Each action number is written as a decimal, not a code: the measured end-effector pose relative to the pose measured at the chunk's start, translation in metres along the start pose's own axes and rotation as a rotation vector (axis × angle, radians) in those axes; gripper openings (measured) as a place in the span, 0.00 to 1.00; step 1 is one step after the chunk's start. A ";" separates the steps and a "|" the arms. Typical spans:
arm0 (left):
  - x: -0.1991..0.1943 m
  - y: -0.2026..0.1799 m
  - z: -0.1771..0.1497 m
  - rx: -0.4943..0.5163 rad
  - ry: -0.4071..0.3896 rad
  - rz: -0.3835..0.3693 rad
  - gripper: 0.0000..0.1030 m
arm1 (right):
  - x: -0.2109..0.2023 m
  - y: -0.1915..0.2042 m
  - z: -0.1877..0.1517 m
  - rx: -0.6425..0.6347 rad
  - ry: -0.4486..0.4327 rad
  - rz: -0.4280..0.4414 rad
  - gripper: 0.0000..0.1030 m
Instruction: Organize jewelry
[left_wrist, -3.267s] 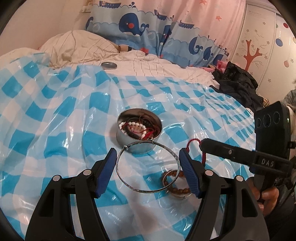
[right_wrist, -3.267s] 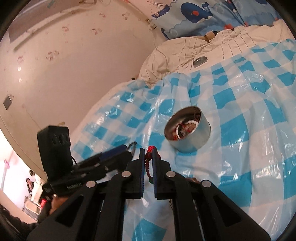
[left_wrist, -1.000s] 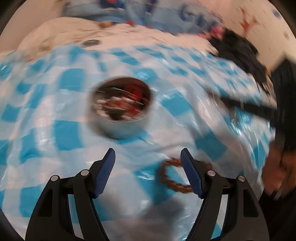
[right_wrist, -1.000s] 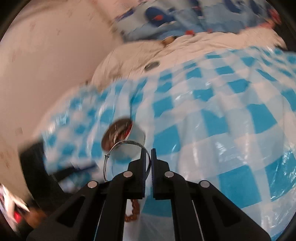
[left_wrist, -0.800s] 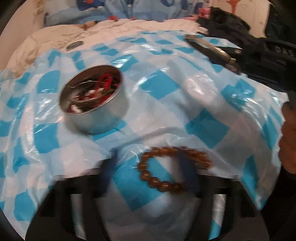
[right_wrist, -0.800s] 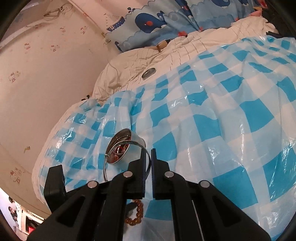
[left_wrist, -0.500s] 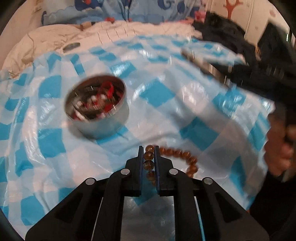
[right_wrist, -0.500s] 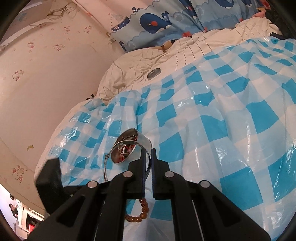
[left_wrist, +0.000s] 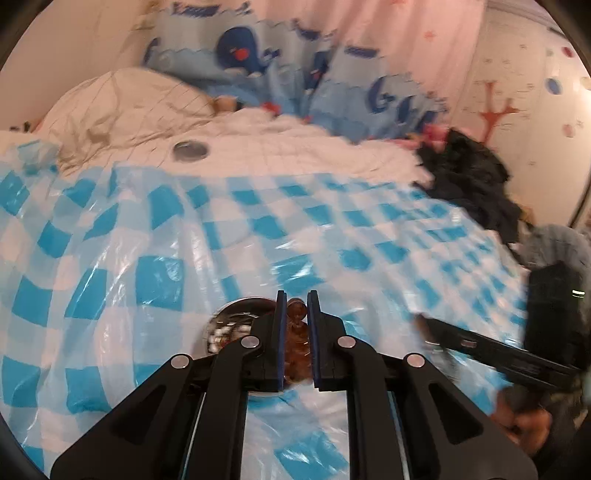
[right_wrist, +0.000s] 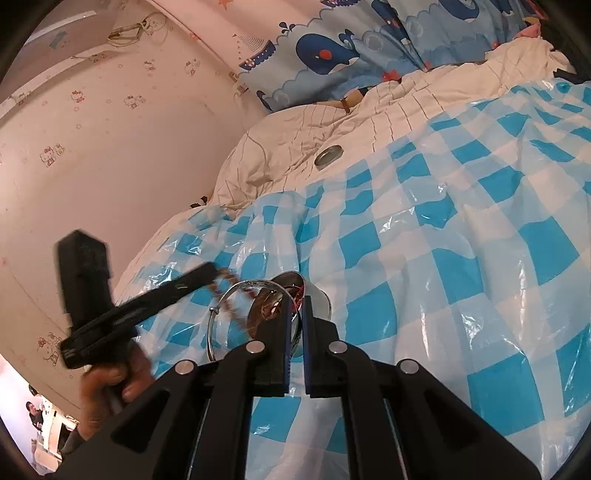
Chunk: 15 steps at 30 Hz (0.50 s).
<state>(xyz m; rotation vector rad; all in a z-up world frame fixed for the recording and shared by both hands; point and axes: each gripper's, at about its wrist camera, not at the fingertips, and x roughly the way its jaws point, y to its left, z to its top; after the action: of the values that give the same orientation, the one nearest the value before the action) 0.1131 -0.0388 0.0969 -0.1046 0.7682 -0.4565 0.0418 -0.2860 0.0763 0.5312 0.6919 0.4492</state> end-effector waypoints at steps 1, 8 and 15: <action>0.012 0.004 -0.003 -0.022 0.024 0.034 0.09 | 0.002 0.001 0.001 -0.001 0.001 0.000 0.06; 0.009 0.028 -0.018 -0.102 0.032 0.145 0.30 | 0.033 0.020 0.014 -0.059 0.026 -0.007 0.06; -0.030 0.033 -0.034 -0.036 -0.014 0.288 0.62 | 0.095 0.048 0.013 -0.171 0.086 -0.072 0.07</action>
<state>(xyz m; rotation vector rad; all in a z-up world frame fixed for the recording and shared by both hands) 0.0824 0.0067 0.0831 -0.0293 0.7639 -0.1681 0.1056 -0.2006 0.0674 0.3263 0.7452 0.4607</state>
